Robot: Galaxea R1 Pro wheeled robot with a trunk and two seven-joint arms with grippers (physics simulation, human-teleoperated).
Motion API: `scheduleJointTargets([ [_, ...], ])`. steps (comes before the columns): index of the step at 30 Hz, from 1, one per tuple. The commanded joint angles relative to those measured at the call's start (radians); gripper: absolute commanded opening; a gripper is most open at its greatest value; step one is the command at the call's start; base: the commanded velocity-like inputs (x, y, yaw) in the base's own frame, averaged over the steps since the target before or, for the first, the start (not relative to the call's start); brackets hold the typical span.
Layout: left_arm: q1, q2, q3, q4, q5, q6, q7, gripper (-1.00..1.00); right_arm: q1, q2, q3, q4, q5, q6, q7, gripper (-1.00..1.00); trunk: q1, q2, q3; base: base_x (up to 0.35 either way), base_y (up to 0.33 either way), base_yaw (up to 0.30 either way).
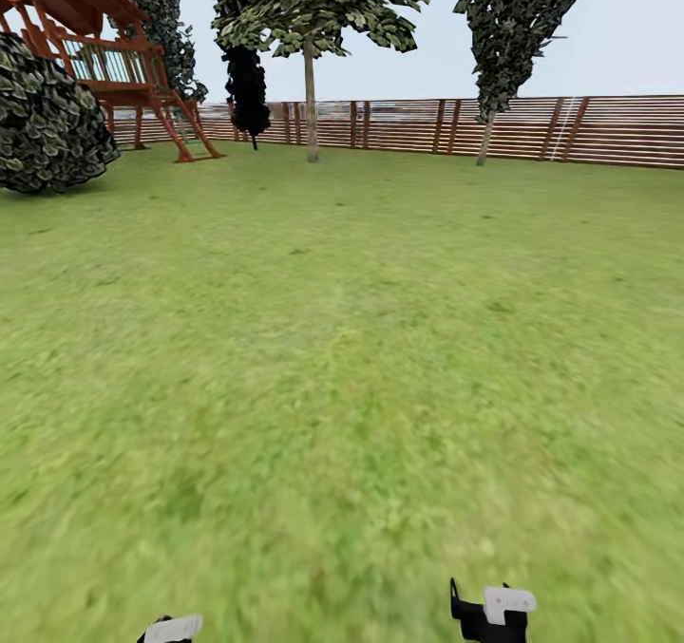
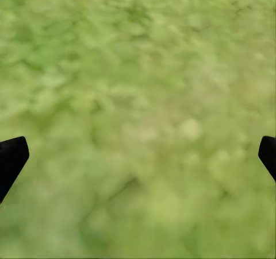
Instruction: In the garden, pick up the pesticide atomizer on the floor and spray pesticide onto both trees until each tree trunk is fully covered.
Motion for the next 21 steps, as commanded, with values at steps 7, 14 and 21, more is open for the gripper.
scheduleJointTargets([
  [7, 0.000, 0.000, 0.000, 0.000, 0.000, 0.000, 0.000, -1.00, 0.000, 0.000, 0.000, 0.001, 0.003, 0.001, 0.002, 1.00, 0.000, 0.000, 0.000, 0.339, 0.000, 0.000],
  [14, 0.000, 0.000, 0.000, 0.000, 0.000, 0.000, 0.000, -1.00, 0.000, 0.002, 0.000, 0.002, 0.002, 0.001, 0.003, 1.00, 0.000, 0.000, 0.000, 0.339, 0.000, 0.003],
  [21, 0.000, 0.000, 0.000, 0.000, 0.001, 0.000, 0.001, -1.00, 0.000, 0.003, 0.000, 0.002, 0.002, 0.001, 0.001, 1.00, 0.000, 0.000, -0.002, 0.339, 0.000, 0.213],
])
